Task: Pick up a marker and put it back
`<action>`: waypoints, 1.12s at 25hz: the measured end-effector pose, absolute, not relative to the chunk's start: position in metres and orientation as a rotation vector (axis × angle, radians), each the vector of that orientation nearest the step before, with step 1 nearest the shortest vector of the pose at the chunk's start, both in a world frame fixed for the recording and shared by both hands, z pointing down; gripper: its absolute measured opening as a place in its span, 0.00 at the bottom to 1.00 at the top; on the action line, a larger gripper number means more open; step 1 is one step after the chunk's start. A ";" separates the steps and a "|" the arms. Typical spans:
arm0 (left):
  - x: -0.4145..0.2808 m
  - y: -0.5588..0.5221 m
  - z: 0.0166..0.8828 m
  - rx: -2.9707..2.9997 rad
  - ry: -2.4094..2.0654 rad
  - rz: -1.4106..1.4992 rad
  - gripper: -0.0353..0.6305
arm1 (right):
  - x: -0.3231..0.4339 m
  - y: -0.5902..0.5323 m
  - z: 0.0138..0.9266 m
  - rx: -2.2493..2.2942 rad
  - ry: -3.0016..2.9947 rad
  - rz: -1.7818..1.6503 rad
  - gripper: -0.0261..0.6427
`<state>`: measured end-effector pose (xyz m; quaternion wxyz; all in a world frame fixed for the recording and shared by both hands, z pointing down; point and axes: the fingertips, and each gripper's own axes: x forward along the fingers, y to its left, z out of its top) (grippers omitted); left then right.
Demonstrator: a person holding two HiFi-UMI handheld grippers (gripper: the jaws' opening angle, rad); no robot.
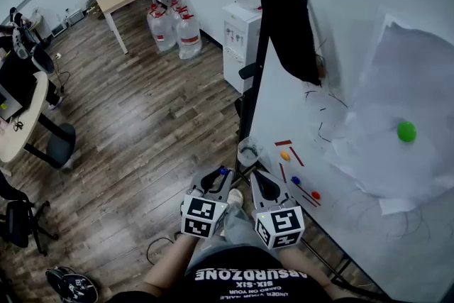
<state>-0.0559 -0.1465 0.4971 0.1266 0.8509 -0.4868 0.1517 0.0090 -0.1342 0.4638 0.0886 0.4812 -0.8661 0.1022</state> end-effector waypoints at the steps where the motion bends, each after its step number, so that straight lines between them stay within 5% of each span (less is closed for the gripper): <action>1: -0.056 -0.146 0.497 2.477 -1.416 0.441 0.17 | 0.009 -0.134 0.464 1.433 -2.577 0.305 0.03; 28: -0.073 -0.155 0.435 2.525 -1.486 0.232 0.17 | 0.011 -0.136 0.464 1.461 -2.569 0.317 0.04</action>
